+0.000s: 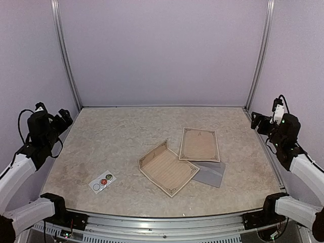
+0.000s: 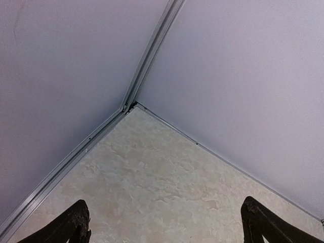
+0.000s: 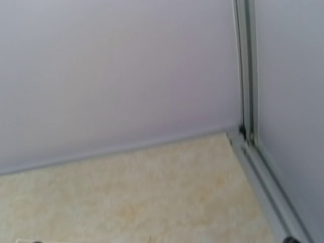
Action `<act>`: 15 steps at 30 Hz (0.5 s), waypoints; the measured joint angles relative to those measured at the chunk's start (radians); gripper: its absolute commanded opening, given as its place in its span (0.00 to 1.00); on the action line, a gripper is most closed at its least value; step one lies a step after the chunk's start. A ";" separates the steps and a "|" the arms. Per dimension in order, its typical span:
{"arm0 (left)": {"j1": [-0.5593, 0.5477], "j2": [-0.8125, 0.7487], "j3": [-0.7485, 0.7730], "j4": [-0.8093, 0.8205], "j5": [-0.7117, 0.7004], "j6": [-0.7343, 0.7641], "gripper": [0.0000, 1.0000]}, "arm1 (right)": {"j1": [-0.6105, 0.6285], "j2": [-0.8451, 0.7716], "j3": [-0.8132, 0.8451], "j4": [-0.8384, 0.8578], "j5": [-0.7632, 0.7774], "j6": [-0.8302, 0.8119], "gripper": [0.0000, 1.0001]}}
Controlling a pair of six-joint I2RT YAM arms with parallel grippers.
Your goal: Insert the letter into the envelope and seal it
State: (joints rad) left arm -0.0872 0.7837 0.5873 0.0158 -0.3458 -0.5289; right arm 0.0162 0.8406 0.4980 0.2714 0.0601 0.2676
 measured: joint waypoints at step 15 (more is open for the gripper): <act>-0.435 0.094 0.024 -0.107 0.142 -0.002 0.99 | 0.002 0.005 0.059 -0.210 -0.308 0.048 0.99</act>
State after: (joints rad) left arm -0.5224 0.8780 0.6117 -0.0910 -0.2039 -0.5304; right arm 0.0181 0.8452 0.5568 0.0612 -0.2478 0.3153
